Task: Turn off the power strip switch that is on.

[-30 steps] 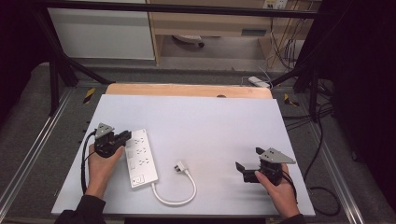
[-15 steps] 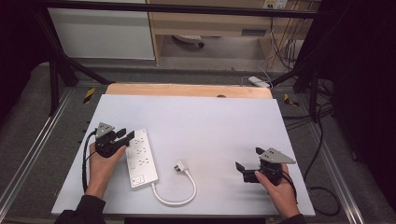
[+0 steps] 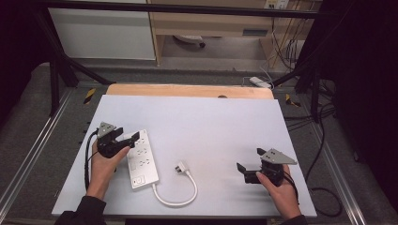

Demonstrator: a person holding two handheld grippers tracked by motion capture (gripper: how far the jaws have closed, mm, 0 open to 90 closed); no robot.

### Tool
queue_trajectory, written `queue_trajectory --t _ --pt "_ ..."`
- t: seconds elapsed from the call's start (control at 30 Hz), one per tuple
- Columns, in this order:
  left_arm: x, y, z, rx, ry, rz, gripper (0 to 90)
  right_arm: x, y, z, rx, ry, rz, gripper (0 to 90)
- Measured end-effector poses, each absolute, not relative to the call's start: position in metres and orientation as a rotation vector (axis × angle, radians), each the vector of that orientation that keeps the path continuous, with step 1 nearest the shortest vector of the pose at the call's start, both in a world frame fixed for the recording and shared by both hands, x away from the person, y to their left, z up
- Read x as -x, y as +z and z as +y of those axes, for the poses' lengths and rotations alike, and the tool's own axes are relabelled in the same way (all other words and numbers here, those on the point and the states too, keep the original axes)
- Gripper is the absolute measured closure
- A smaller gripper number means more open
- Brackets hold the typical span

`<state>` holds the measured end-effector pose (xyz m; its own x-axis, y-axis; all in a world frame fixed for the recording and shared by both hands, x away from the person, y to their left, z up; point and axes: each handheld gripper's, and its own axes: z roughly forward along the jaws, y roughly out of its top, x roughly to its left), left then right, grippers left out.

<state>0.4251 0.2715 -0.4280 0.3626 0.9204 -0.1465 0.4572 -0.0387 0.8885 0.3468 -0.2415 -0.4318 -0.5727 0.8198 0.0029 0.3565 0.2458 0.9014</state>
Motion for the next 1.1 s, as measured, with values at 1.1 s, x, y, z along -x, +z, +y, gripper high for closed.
queue_trajectory --t 1.1 --pt "-0.398 -0.393 0.259 -1.601 0.633 1.132 6.5 -0.347 -0.432 -0.241 -1.069 1.294 2.049 2.3"
